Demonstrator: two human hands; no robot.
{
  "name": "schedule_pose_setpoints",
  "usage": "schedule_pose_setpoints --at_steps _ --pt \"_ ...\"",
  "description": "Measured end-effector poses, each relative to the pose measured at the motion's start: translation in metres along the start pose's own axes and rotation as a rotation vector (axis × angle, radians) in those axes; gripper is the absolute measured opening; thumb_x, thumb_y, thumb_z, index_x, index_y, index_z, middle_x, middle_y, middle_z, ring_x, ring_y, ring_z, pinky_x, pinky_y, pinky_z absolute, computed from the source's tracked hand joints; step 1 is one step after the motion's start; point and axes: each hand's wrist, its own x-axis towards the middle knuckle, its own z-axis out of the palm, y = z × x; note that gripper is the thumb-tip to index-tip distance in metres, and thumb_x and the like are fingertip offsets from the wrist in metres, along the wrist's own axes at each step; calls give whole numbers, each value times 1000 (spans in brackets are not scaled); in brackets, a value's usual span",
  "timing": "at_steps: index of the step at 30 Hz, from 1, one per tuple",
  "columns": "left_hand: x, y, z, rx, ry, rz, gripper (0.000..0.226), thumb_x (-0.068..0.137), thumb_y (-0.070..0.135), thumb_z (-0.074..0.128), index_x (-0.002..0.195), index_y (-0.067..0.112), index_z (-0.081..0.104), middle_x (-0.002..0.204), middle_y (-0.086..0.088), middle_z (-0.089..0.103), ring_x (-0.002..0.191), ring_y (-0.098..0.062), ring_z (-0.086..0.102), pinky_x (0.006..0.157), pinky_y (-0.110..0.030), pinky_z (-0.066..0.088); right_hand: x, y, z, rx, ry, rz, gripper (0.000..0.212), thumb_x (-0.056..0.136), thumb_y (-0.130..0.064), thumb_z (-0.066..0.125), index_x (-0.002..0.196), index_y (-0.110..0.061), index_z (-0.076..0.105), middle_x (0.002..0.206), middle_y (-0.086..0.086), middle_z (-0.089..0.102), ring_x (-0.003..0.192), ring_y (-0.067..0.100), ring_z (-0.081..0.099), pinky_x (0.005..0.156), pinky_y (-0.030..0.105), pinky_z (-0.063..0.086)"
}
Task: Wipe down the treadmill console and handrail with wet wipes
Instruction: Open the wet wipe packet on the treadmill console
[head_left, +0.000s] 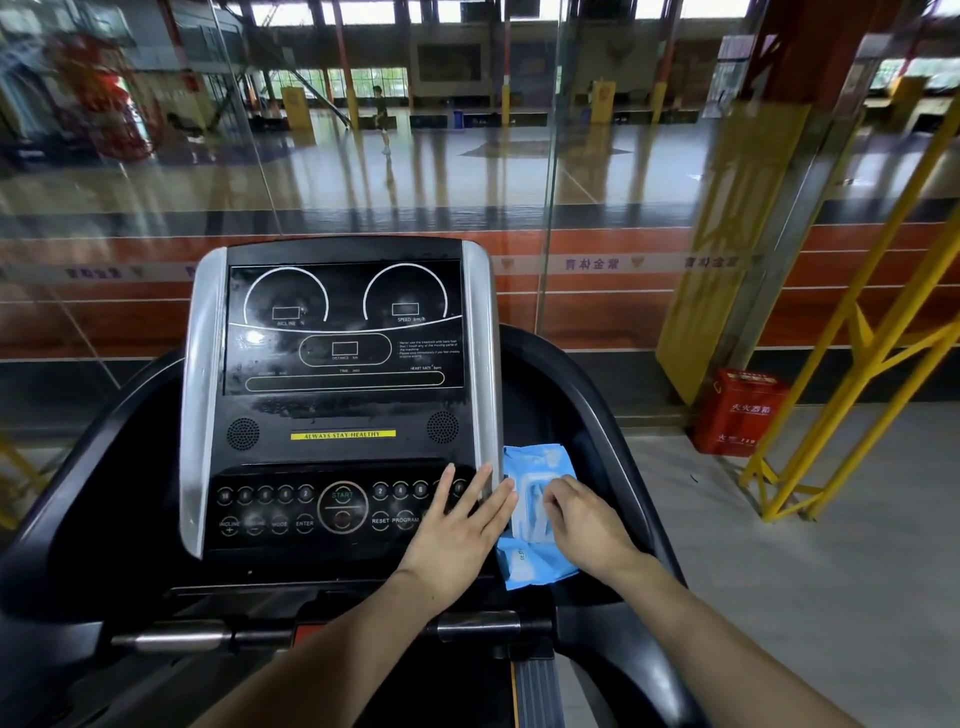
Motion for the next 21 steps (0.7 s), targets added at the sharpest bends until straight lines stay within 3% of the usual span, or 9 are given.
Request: schedule_pose_setpoints --at_steps 6,10,16,19,21 --pt "0 0 -1 -4 -9 5 83 103 9 36 159 11 -26 169 -8 -32 148 -39 -39 119 -71 -17 1 -4 -17 -11 -17 49 12 108 -35 38 97 -34 40 104 -11 55 76 22 60 70 44 51" --pt "0 -1 -2 -4 -1 11 85 102 8 36 158 12 -28 168 -9 -33 149 -40 -38 119 -71 -16 -1 -5 -22 25 27 82 13 108 -35 39 95 -33 39 98 -11 52 73 23 59 70 48 52" --pt "-1 -5 2 -6 38 18 87 101 8 36 159 11 -28 168 -9 -32 150 -41 -37 118 -71 -19 -2 -12 -32 11 106 99 13 108 -24 44 95 -26 43 90 -10 55 84 16 53 73 37 47" --pt "-1 -5 1 -15 42 24 85 100 8 35 159 11 -27 169 -9 -32 150 -41 -37 118 -71 -20 0 -14 -31 218 175 113 16 106 -16 49 92 -23 49 93 -8 58 88 15 56 78 38 52" --pt "-1 -5 1 -21 51 22 85 101 9 35 159 12 -27 169 -9 -31 150 -40 -37 118 -71 -20 0 -17 -36 443 198 137 16 109 -21 48 93 -25 51 99 -8 64 90 12 62 80 37 55"
